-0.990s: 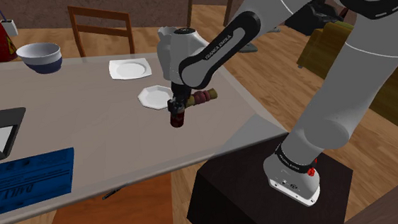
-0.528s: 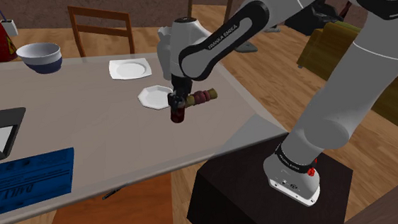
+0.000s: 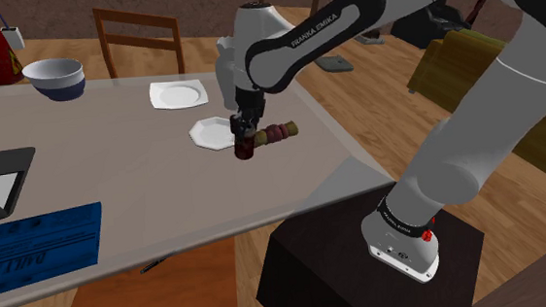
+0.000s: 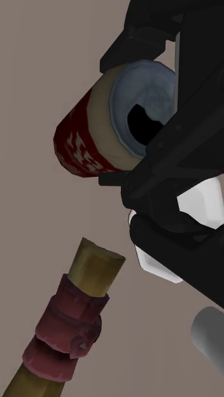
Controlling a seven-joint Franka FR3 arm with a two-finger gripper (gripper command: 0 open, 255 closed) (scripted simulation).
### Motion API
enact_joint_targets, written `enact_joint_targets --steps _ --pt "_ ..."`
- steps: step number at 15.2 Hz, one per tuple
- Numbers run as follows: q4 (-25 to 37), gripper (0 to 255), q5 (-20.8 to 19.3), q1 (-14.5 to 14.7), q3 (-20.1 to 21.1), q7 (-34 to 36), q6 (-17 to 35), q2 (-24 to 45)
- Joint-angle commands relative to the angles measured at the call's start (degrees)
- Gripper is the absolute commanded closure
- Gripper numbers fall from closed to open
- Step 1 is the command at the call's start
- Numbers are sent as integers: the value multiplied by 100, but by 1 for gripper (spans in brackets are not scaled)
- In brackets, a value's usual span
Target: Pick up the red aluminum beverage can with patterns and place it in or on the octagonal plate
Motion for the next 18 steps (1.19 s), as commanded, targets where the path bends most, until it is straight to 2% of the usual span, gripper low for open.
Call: enact_joint_targets --steps 1,2,10,15,18 --pt "70 255 25 3 0 -12 -170 -102" --pt "72 255 26 4 -1 -13 -178 -108" --pt "2028 255 -273 -249 -253 -339 -805 1244" --pt "3489 255 -387 -342 -369 -532 -1352 2166" --pt "4615 255 -443 -381 -432 -657 -1801 2846"
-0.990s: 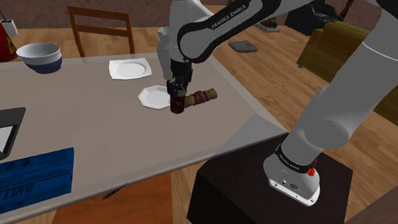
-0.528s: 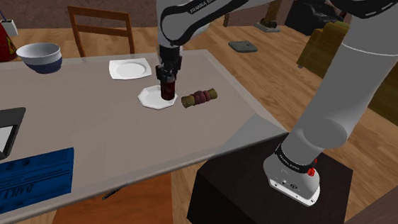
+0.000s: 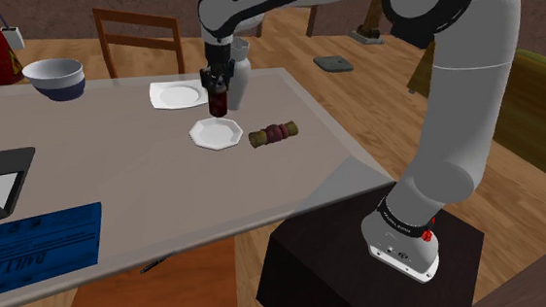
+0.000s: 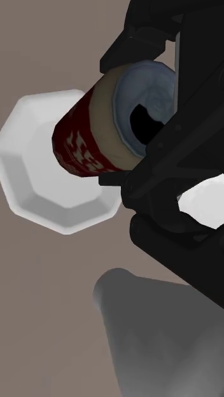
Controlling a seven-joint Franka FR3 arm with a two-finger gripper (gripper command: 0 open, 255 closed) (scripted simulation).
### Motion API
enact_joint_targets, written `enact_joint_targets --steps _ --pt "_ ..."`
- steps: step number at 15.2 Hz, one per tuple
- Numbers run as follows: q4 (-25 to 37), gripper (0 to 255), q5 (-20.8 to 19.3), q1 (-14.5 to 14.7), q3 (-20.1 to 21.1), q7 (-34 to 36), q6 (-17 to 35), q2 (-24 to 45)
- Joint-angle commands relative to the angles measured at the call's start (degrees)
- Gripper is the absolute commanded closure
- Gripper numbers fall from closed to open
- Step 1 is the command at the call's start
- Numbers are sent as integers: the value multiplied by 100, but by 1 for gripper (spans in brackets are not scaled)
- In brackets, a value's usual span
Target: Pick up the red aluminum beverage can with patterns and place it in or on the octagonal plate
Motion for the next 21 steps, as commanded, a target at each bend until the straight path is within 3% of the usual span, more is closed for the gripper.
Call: enact_joint_targets --steps 1,21 --pt "420 255 -29 1 -22 -27 -121 299" --pt "-62 255 -125 30 -76 28 993 934"
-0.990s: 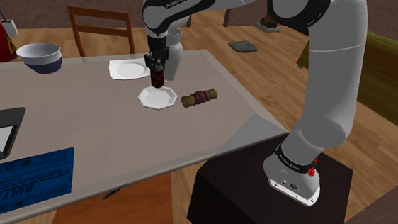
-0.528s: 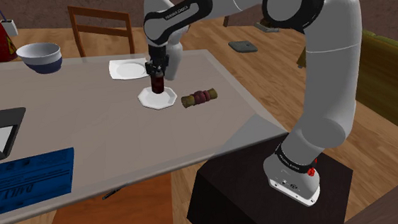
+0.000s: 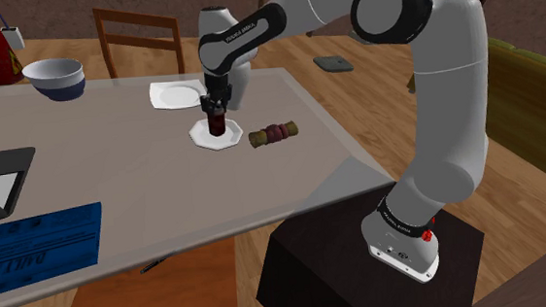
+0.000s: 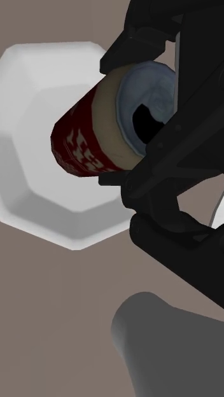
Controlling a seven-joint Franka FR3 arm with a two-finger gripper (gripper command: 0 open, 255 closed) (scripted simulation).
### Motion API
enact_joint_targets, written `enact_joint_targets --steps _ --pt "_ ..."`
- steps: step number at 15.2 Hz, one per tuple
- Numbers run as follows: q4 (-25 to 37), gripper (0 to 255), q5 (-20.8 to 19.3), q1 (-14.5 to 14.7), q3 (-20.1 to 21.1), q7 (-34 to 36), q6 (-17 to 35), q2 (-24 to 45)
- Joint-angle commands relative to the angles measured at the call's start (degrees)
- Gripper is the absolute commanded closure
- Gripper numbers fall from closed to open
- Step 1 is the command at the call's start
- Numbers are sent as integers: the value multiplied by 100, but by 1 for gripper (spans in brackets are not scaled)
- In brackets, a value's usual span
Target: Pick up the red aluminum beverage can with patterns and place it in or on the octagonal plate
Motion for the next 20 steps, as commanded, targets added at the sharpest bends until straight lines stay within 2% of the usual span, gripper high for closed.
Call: enact_joint_targets --steps 1,6,7,12,16,20 --pt "-8 255 -2 1 -1 2 20 6" --pt "-7 255 -2 1 -1 2 20 6" --pt "-7 0 -2 1 -1 2 20 7" --pt "-7 0 -2 1 -1 2 20 6" --pt "182 0 53 -20 31 -32 -536 -363" --pt "182 0 53 -20 31 -32 -536 -363"
